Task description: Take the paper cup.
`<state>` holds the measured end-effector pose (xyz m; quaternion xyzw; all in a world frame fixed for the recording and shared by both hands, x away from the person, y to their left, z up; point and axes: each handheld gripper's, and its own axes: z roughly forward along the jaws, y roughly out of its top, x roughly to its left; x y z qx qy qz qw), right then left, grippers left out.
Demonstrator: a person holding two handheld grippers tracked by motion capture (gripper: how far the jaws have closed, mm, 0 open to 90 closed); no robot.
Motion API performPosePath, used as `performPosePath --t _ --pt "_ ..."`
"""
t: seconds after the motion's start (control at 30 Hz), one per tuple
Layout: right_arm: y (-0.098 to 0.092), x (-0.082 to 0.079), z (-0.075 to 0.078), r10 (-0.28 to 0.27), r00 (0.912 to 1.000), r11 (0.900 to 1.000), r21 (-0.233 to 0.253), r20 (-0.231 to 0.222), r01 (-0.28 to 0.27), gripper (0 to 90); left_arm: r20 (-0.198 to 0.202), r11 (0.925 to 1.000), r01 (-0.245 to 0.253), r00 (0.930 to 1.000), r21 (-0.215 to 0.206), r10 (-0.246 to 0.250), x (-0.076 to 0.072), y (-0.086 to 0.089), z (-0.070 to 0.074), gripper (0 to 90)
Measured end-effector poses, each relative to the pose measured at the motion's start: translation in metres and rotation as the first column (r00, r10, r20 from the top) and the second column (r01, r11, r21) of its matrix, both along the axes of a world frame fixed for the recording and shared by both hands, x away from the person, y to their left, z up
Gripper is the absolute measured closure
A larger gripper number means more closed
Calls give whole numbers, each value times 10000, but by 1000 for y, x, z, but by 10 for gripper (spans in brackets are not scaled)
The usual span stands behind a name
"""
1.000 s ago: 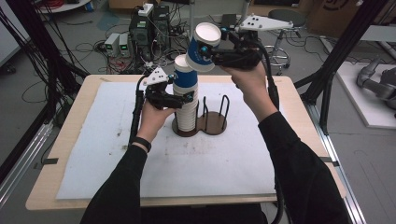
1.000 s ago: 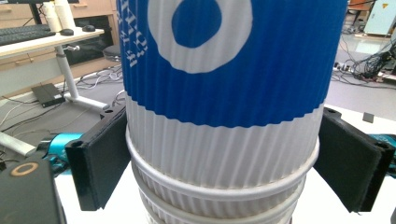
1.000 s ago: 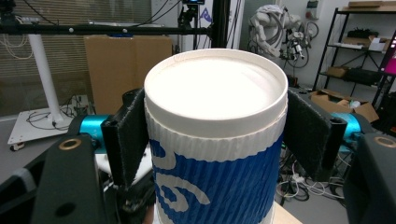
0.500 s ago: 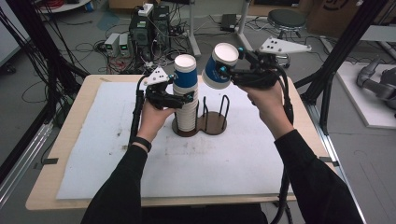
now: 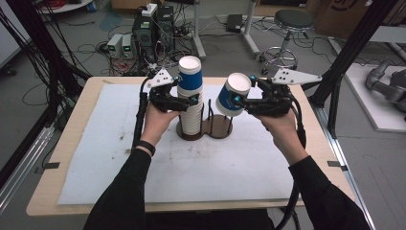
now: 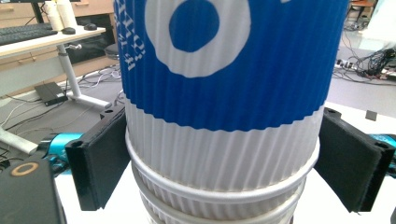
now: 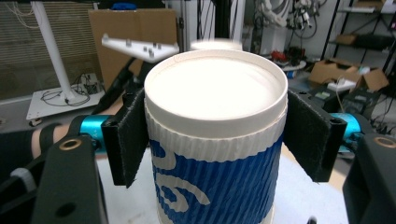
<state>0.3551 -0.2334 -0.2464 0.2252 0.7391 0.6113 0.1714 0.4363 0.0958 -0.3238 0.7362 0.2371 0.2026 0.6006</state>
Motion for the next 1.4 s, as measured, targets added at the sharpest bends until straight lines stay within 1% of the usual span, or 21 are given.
performPosePath --t 0.13,0.2,0.27,0.33,0.43,0.47,0.5,0.57,0.67,0.7,0.83,0.87,0.9,1.0,1.03,1.07,1.1,1.17,1.33,1.4 --pt "-5 -5 -18 -17 9997 9999 -125 -262 13 286 3 10000 7 10000 -25 -7 0 0 0 117" --pt "-7 -8 -25 -46 9996 9998 -203 -266 41 287 -1 10000 12 10000 -21 -12 0 0 0 117" --pt "-9 -11 -34 -111 9997 9987 -496 -206 101 287 -4 10000 14 10000 -7 -14 0 0 0 117" --pt "-11 -14 -41 -120 9996 9985 -540 -274 105 287 -2 10000 7 10000 -1 -7 0 0 0 117" --pt "-14 -18 -49 -106 9994 9987 -500 -323 90 287 -5 10000 8 10000 1 -8 0 0 0 117" --pt "-14 -18 -49 -106 9994 9987 -500 -323 90 287 -5 10000 8 10000 1 -8 0 0 0 117" --pt "-15 -21 -55 -155 9993 9983 -571 -348 135 286 -4 10000 5 10000 4 -5 0 0 0 117" --pt "-16 -23 -60 -116 9992 9984 -559 -395 94 287 -9 10000 7 10000 7 -7 0 0 0 118" --pt "-17 -28 -68 -111 9991 9976 -690 -397 83 287 -8 10000 8 10000 6 -8 0 0 0 117" --pt "-17 -29 -71 -81 9988 9977 -683 -477 48 287 -16 10000 8 10000 -6 -8 0 0 0 117" --pt "-19 -32 -81 -111 9981 9977 -670 -600 71 287 -11 10000 -13 10000 8 13 0 0 0 117" --pt "-19 -32 -81 -111 9981 9977 -670 -600 71 287 -7 10000 -8 10000 2 8 0 0 0 117" --pt "-18 -34 -85 -103 9974 9973 -736 -717 50 287 -8 10000 -7 10000 1 7 0 0 0 117" --pt "-18 -35 -89 -57 9970 9968 -800 -766 -4 287 -7 10000 -11 10000 -1 11 0 0 0 117" --pt "-17 -36 -93 -48 9967 9963 -860 -813 -22 286 3 10000 -8 10000 35 8 0 0 0 117" --pt "-17 -36 -93 -48 9967 9963 -860 -813 -22 286 3 10000 -8 10000 35 8 0 0 0 117" --pt "-16 -38 -97 -50 9964 9953 -964 -841 -32 287 14 10000 -3 10000 48 3 0 0 0 117" --pt "-15 -38 -101 -36 9959 9947 -1026 -901 -57 287 15 10000 -6 10000 44 6 0 0 0 117" --pt "-15 -38 -106 -29 9951 9945 -1046 -991 -75 286 23 10000 4 10000 56 -4 -1 0 0 116" --pt "-15 -37 -107 -67 9948 9945 -1048 -1016 -40 286 77 9999 21 10000 139 -22 -1 0 1 116"
